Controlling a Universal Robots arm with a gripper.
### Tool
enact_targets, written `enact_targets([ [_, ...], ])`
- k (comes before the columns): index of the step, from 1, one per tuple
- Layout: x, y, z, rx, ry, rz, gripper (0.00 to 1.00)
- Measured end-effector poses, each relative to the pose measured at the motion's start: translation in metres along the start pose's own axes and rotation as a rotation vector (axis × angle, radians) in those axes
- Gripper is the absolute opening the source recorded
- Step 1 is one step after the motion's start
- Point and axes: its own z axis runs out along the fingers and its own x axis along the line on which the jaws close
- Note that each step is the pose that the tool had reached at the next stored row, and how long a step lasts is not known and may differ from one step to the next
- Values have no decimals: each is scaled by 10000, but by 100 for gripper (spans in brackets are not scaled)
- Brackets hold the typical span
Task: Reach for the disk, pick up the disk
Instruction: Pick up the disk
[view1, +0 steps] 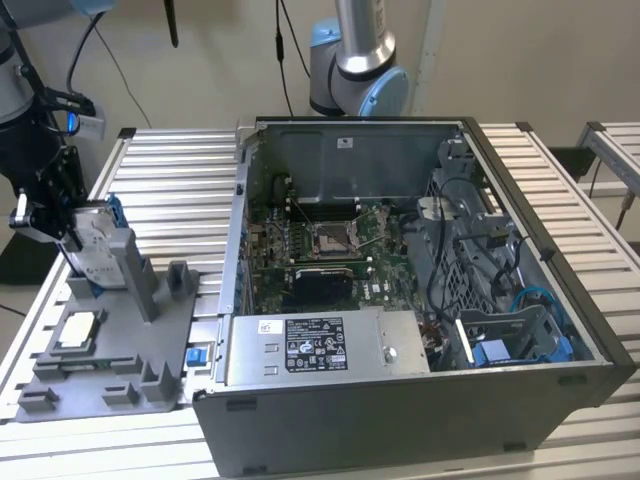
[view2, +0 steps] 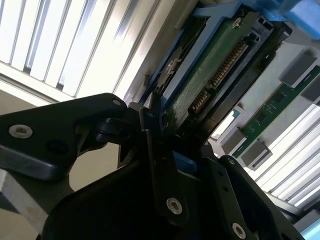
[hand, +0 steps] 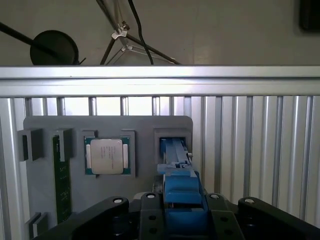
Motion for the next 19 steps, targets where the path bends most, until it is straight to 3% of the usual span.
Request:
enact_targets([
  [4, 0, 0, 0, 1, 2, 1, 0],
  [6, 0, -1, 0, 1, 80, -2, 0],
  [7, 1, 0, 0, 0, 85, -2, 0],
  [10, -1, 4, 0, 15, 12, 1, 0],
  [19, -1, 7, -22, 16, 9, 0, 0],
])
